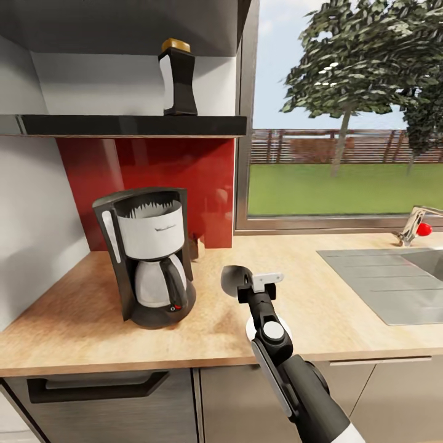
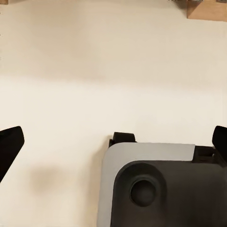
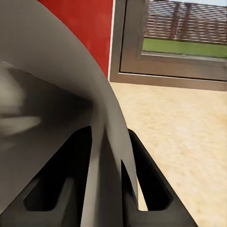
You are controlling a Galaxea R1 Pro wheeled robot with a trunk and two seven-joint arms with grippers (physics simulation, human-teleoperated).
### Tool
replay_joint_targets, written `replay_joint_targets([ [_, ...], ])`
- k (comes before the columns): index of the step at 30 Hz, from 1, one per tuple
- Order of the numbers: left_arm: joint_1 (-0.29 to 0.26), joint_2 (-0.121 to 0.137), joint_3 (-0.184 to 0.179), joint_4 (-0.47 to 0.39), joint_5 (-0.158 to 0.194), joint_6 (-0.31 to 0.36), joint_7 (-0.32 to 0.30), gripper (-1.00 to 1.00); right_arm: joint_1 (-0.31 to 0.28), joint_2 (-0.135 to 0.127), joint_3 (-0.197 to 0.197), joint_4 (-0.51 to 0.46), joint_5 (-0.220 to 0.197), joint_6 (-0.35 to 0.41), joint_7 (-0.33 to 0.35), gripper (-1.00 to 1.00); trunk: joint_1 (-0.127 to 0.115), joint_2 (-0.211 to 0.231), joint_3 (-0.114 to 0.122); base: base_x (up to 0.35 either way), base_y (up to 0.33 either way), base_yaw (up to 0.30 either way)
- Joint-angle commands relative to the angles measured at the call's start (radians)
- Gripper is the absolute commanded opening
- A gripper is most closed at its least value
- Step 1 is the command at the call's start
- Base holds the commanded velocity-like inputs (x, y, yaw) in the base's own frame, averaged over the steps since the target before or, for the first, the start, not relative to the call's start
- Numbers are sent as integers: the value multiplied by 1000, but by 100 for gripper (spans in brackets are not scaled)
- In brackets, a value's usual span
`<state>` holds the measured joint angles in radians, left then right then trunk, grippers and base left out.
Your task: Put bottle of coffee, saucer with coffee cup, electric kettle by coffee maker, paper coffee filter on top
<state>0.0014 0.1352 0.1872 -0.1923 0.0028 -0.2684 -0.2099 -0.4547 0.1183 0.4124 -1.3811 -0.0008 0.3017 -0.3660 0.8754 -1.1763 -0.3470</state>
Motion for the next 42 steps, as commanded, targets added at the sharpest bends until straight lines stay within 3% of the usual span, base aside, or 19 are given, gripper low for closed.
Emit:
replay_joint_targets([
  [1,0,0,9,-1,0,0,-8,100,-1,0,2,-1,-4,5,-4,-100,0,-1,-1,0,0,0],
  [34,0,4,20,-1,0,0,-11,100,-1,1,3,-2,-4,9,-4,-100,0,-1,-1,-47,-35,0],
  [42,0,3,20,-1,0,0,-11,100,-4,5,2,-64,-5,149,0,-100,0,-1,-1,-1,0,0],
])
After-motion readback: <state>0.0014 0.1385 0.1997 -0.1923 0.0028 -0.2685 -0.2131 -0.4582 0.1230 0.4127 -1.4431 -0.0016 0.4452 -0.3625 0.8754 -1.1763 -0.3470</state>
